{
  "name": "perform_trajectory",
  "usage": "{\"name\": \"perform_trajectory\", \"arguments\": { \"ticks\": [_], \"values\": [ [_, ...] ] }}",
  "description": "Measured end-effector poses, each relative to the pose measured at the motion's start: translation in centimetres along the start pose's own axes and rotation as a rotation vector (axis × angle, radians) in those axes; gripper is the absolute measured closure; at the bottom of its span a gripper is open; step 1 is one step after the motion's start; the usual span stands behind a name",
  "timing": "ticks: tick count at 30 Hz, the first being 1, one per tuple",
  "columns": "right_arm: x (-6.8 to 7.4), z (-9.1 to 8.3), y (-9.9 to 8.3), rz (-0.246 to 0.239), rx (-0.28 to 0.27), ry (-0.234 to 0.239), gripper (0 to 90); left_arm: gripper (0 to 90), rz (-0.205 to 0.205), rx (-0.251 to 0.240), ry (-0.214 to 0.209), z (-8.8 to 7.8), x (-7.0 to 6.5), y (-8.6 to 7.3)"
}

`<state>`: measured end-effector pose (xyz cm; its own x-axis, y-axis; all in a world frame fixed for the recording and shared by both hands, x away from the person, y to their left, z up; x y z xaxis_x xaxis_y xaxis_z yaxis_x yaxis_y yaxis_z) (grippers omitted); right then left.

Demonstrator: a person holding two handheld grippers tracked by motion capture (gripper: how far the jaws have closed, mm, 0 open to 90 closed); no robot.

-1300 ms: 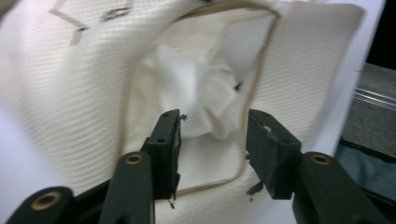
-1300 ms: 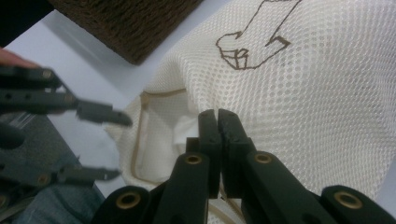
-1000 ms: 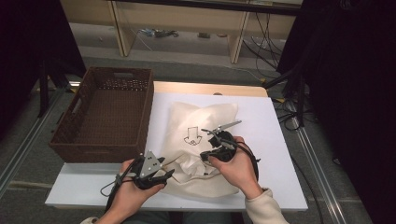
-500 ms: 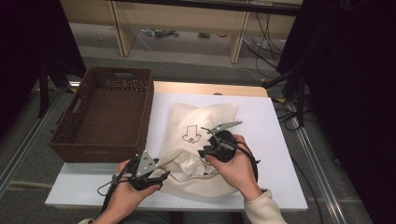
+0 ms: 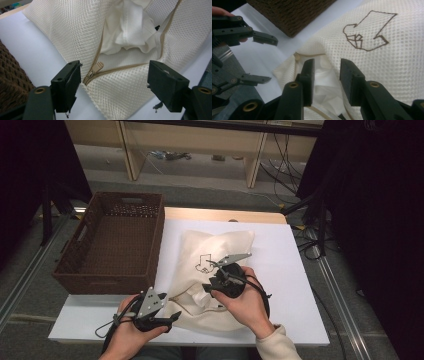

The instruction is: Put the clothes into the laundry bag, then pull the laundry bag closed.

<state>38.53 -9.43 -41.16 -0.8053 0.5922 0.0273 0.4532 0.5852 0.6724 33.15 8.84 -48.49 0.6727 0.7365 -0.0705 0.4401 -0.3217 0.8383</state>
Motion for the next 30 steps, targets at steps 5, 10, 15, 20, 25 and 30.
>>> {"name": "perform_trajectory", "arguments": {
  "ticks": [5,10,15,20,25,30],
  "values": [
    [0.6,0.4,0.3,0.045,-0.03,0.004,62.0,25.3,-0.05,-0.042,0.004,-1.0,0.4,-0.6],
    [0.9,0.5,0.6,0.041,-0.025,0.027,60.2,25.1,-0.069,-0.046,0.005,-1.5,0.7,-1.2],
    [0.8,0.5,0.6,0.052,-0.031,0.018,60.2,25.2,-0.056,-0.04,0.014,-1.5,0.9,-1.3],
    [0.7,0.3,0.6,0.043,-0.032,0.02,60.2,25.2,-0.074,-0.034,0.015,-1.3,0.7,-1.3],
    [0.6,0.3,0.5,0.049,-0.029,0.018,60.2,25.3,-0.088,-0.019,0.014,-1.0,0.8,-1.7],
    [0.7,0.2,0.5,0.045,-0.025,0.025,60.0,24.8,-0.044,-0.036,0.021,-1.1,1.0,-1.4]
  ]
}}
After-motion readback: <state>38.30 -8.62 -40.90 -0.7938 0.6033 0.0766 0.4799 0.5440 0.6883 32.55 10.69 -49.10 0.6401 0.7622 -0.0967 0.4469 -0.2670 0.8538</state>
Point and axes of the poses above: each handheld gripper's, and its own axes: z roughly forward along the jaws, y roughly out of its top, x roughly to its left, the point moved 6 cm from there along z, roughly forward along the jaws, and after that the axes turned 8 degrees about -z, right-handed, at the moved point
